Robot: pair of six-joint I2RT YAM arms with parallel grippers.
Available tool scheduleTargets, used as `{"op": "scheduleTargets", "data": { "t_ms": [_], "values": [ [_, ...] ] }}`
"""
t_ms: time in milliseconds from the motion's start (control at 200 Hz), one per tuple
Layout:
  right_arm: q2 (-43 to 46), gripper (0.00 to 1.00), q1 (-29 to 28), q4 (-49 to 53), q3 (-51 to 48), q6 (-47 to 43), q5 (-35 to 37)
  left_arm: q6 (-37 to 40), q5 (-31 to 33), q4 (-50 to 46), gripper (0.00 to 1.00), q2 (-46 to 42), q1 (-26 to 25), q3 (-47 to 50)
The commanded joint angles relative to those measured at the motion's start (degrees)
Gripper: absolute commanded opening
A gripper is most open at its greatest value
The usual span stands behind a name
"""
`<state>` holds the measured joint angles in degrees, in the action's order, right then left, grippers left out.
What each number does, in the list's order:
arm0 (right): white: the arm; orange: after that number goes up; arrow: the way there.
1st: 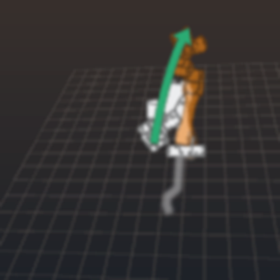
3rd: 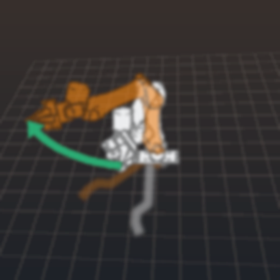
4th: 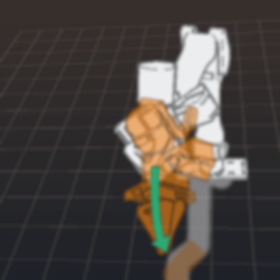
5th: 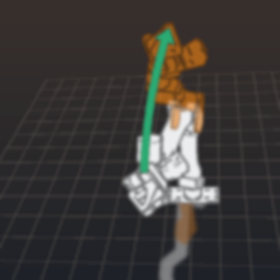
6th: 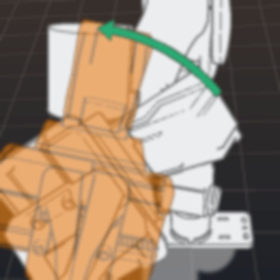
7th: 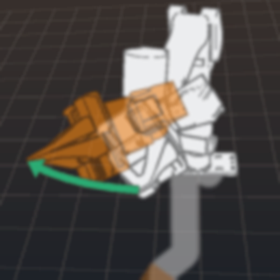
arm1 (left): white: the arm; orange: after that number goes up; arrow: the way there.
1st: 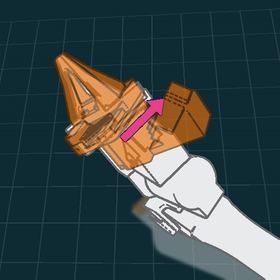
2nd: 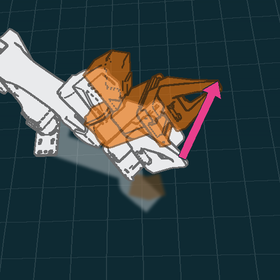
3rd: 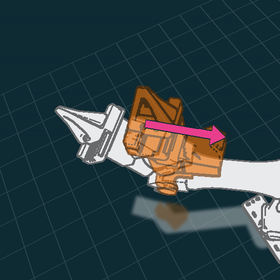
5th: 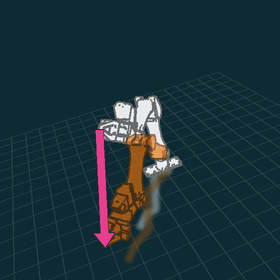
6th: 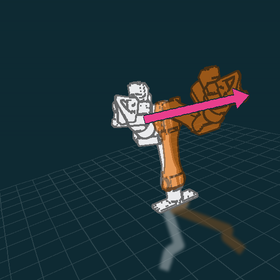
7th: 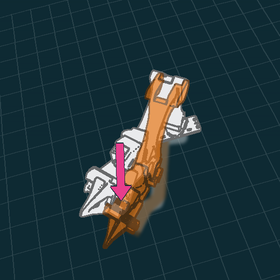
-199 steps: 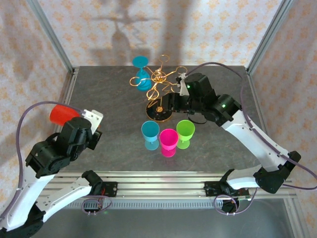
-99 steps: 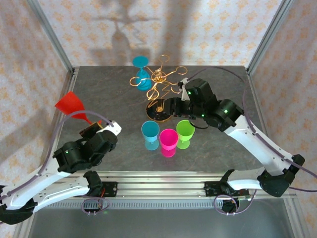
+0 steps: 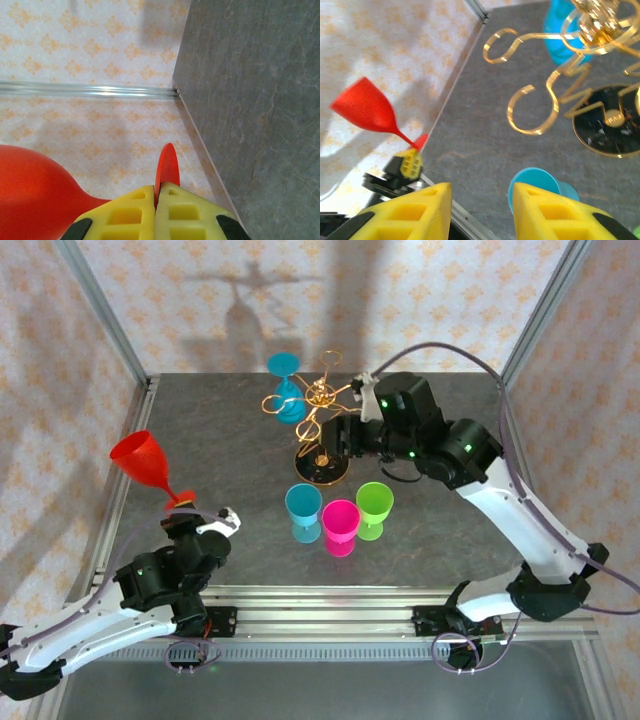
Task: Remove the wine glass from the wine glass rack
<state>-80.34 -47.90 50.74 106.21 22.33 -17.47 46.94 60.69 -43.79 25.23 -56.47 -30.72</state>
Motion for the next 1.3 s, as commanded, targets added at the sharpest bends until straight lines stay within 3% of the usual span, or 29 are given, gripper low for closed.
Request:
{"op": "scheduleTargets", "data": {
  "t_ms": [0, 225, 400, 626, 871, 1296],
  "values": [
    [-5.2, 0.36, -2.5, 6.6, 10.4, -5.8, 0.6, 8.6, 4.6, 6.2, 0.00, -1.9, -1.4, 2.9],
    [-20.0, 0.38, -7.8, 15.7, 32.7, -11.4, -1.5, 20.5, 5.4, 14.2, 0.00, -7.2, -3.0, 11.6],
    [-30.5, 0.42, -10.7, 18.9, 46.2, -14.2, -4.1, 21.3, 5.1, 13.1, 0.00, -9.1, -4.2, 12.3],
    [-35.5, 0.53, -14.5, 12.2, 47.0, -19.7, -7.5, 22.2, 4.3, 12.3, 0.00, -9.2, -7.8, 12.5],
    [-40.3, 0.67, -14.8, 6.0, 48.4, -21.4, -10.8, 22.0, 3.7, 10.9, 0.00, -8.2, -11.5, 12.6],
    [-45.2, 0.71, -14.8, 0.0, 50.0, -27.3, -12.0, 21.8, 3.4, 10.6, 0.00, -3.4, -16.1, 12.4]
  ]
}}
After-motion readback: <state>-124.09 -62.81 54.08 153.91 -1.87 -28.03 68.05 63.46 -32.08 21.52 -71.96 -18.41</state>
